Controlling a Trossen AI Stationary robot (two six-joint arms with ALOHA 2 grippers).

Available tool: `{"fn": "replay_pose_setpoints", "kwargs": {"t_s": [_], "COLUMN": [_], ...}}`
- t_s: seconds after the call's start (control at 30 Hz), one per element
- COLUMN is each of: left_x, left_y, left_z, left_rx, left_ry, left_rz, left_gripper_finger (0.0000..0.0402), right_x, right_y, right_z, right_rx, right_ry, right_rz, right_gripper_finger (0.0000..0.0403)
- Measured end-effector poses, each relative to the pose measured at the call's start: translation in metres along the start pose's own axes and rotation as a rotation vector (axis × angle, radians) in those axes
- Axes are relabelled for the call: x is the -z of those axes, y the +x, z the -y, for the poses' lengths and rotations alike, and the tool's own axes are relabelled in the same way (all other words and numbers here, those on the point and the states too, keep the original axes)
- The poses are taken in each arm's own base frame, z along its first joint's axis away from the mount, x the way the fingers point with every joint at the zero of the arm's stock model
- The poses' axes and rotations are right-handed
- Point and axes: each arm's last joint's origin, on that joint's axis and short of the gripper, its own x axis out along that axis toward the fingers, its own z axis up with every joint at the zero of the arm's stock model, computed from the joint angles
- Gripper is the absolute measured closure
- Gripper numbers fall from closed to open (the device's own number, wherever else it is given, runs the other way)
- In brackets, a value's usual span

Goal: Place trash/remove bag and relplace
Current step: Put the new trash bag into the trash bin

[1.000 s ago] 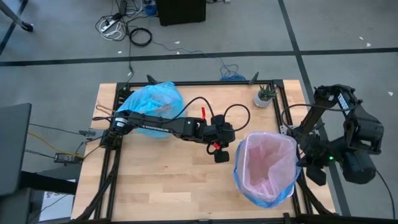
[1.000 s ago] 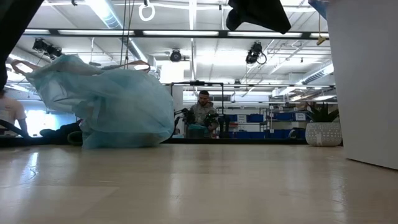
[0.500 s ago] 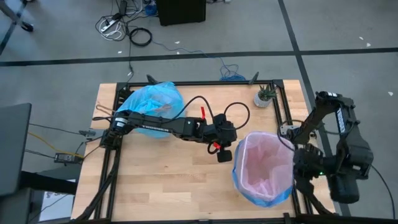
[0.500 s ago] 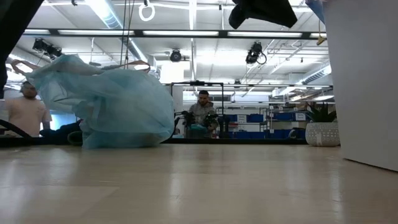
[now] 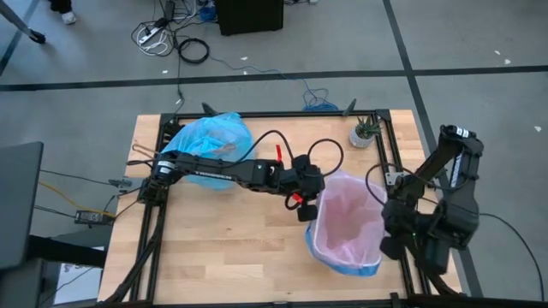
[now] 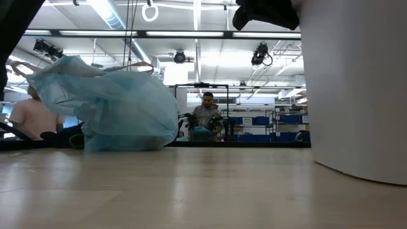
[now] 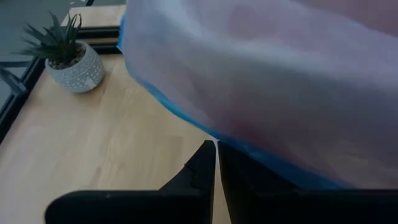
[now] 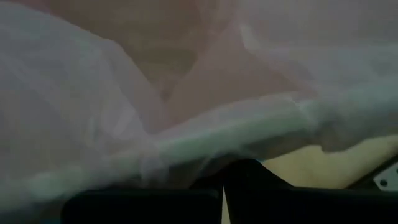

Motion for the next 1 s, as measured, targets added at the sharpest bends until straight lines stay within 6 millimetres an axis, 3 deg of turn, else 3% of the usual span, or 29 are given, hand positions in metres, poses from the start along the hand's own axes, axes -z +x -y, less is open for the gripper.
{"fn": "replay_pose_setpoints", "kwargs": {"t_s": [0.13, 0.23, 0.37, 0.53, 0.63, 0.83, 1.0], "left_x": [0.004, 0.006, -0.001, -0.02, -0.022, -0.011, 0.008], "left_y": [-0.003, -0.021, -0.056, -0.107, -0.122, -0.135, -0.125], "left_z": [-0.001, -0.007, -0.019, -0.029, -0.032, -0.035, -0.026], "left_rx": [-0.021, -0.144, -0.294, -0.308, -0.305, -0.335, -0.348], "left_ry": [0.019, 0.116, 0.164, 0.074, 0.02, -0.031, -0.025], "left_rz": [-0.06, -0.195, -0.283, -0.182, -0.163, -0.256, -0.368], "left_gripper_finger": [0.0369, 0.0369, 0.0369, 0.0369, 0.0369, 0.0369, 0.0369], "right_x": [-0.015, -0.025, -0.037, -0.053, -0.064, -0.087, -0.102], "right_y": [0.011, 0.018, 0.026, 0.035, 0.043, 0.054, 0.061], "right_z": [-0.002, -0.001, 0.0, 0.001, 0.0, -0.002, 0.001], "right_rx": [0.02, 0.042, 0.077, 0.103, 0.112, 0.088, 0.095], "right_ry": [-0.042, -0.063, -0.081, -0.116, -0.148, -0.199, -0.234], "right_rz": [0.009, 0.041, 0.092, 0.127, 0.141, 0.174, 0.199], "right_gripper_finger": [0.0403, 0.0403, 0.0403, 0.0403, 0.0403, 0.0403, 0.0403]}}
